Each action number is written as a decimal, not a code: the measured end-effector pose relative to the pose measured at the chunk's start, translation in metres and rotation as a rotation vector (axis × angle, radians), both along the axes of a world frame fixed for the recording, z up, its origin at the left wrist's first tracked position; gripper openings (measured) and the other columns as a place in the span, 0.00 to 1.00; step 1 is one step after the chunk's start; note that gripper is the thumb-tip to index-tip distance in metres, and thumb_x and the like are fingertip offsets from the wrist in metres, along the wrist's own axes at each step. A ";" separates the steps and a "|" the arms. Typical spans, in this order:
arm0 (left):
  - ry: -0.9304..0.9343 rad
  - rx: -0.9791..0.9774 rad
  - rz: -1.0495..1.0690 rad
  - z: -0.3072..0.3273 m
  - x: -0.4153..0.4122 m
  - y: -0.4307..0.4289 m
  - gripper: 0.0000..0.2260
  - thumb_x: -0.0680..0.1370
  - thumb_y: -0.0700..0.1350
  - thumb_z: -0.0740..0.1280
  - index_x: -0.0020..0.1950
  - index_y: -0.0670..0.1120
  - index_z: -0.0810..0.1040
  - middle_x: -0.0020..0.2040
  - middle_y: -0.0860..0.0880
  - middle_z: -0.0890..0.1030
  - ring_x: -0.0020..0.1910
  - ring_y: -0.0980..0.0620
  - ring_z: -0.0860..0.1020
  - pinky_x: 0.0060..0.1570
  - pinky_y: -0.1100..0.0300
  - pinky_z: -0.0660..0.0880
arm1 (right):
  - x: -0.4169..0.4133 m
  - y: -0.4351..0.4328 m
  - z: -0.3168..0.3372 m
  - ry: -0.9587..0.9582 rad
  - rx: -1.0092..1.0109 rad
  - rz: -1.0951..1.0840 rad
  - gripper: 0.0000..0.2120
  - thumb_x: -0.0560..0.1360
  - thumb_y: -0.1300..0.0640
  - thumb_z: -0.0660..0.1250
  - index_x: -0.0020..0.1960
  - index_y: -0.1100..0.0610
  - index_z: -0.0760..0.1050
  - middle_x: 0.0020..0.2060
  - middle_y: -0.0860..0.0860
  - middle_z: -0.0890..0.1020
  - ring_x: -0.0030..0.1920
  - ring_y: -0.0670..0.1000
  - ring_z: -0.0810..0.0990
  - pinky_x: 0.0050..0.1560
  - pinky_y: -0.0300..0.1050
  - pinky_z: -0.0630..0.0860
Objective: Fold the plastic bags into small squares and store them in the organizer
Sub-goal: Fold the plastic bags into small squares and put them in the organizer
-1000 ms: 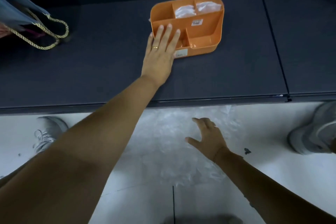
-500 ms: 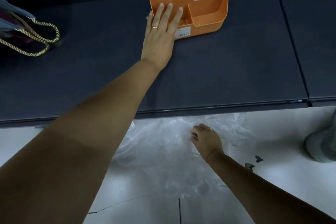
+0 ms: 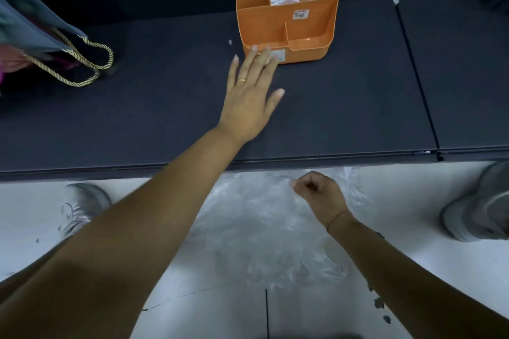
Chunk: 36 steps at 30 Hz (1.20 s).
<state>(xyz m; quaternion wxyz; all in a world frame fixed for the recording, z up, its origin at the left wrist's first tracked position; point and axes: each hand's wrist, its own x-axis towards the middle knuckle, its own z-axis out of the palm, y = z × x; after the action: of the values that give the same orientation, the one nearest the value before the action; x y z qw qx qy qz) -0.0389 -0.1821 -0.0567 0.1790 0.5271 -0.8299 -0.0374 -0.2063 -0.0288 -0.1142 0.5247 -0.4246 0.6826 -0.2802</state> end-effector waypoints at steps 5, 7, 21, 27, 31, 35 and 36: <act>0.346 0.298 0.000 0.014 -0.008 0.096 0.22 0.81 0.57 0.57 0.62 0.43 0.80 0.66 0.46 0.77 0.70 0.47 0.69 0.75 0.54 0.54 | -0.002 -0.006 0.025 -0.189 0.129 -0.002 0.14 0.75 0.53 0.71 0.33 0.55 0.72 0.31 0.46 0.76 0.32 0.41 0.72 0.36 0.29 0.70; 0.503 0.631 0.034 0.027 -0.008 0.125 0.21 0.80 0.60 0.61 0.63 0.46 0.79 0.61 0.53 0.78 0.66 0.52 0.73 0.68 0.57 0.66 | -0.004 -0.004 0.030 -0.192 0.149 -0.008 0.14 0.76 0.53 0.69 0.34 0.54 0.72 0.31 0.47 0.76 0.33 0.45 0.72 0.37 0.34 0.70; 0.758 1.128 0.521 0.048 0.033 0.169 0.16 0.75 0.54 0.73 0.59 0.49 0.79 0.39 0.54 0.78 0.40 0.55 0.75 0.46 0.64 0.73 | -0.033 0.019 0.094 -0.162 0.282 -0.134 0.32 0.58 0.23 0.67 0.38 0.52 0.83 0.53 0.52 0.81 0.54 0.56 0.78 0.63 0.55 0.72; 1.119 1.424 0.615 0.058 0.039 0.180 0.19 0.71 0.61 0.72 0.53 0.51 0.77 0.46 0.56 0.76 0.31 0.54 0.77 0.56 0.58 0.73 | -0.053 0.019 0.116 -0.052 0.065 -0.259 0.21 0.74 0.37 0.65 0.38 0.55 0.79 0.40 0.49 0.77 0.47 0.52 0.74 0.45 0.46 0.73; 1.329 1.347 0.623 0.061 0.041 0.176 0.21 0.69 0.59 0.74 0.52 0.46 0.78 0.30 0.51 0.76 0.20 0.54 0.63 0.26 0.63 0.69 | -0.050 0.018 0.152 0.058 -0.237 0.004 0.21 0.80 0.42 0.57 0.55 0.56 0.80 0.51 0.49 0.78 0.56 0.46 0.74 0.53 0.40 0.67; 1.202 1.229 0.625 0.066 0.033 0.171 0.31 0.67 0.65 0.75 0.57 0.42 0.78 0.42 0.48 0.78 0.27 0.53 0.73 0.26 0.63 0.70 | -0.028 0.008 0.174 0.231 -0.378 0.396 0.21 0.73 0.37 0.63 0.61 0.45 0.76 0.64 0.44 0.72 0.67 0.45 0.67 0.69 0.44 0.60; 1.182 1.213 0.614 0.067 0.031 0.171 0.40 0.61 0.68 0.77 0.62 0.41 0.77 0.50 0.45 0.78 0.30 0.52 0.76 0.27 0.63 0.72 | -0.024 0.005 0.172 0.330 -0.394 0.456 0.20 0.71 0.38 0.68 0.59 0.45 0.78 0.63 0.43 0.74 0.67 0.46 0.67 0.72 0.48 0.57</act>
<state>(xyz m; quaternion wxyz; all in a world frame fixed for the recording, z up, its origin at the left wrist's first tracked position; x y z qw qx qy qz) -0.0076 -0.0107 0.0104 0.2697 0.6244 -0.2629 -0.6843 -0.2300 -0.0235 0.0577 0.3644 -0.6991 0.5784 -0.2098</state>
